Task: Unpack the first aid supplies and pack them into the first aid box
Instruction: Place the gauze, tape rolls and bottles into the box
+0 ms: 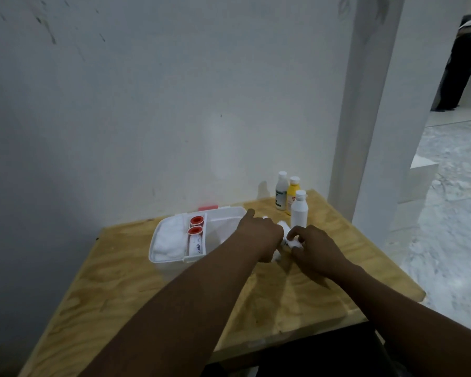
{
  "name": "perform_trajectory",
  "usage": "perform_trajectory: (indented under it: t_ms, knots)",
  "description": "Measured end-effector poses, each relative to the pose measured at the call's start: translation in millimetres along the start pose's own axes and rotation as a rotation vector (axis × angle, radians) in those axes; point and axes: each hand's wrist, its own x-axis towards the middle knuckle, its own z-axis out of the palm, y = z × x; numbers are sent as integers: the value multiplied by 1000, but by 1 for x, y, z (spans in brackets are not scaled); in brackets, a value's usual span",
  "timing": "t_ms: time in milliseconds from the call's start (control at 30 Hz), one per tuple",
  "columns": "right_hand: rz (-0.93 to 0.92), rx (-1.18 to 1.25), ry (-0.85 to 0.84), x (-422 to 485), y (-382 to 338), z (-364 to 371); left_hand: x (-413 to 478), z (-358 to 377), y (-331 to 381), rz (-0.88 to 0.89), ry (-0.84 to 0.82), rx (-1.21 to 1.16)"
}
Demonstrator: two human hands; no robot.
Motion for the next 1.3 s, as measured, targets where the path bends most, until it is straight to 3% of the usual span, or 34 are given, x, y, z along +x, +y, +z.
perform_trajectory:
  t_ms: [333, 867, 1033, 1300]
  knots:
    - [11, -62, -61, 3, 8, -7, 8, 12, 18, -25, 117, 103]
    - [54, 94, -124, -14, 30, -41, 22, 18, 27, 6, 293, 66]
    - [24, 141, -15, -11, 25, -57, 19, -2, 11, 36, 345, -134]
    - [9, 361, 207, 7, -10, -87, -5, -33, -34, -106, 571, -732]
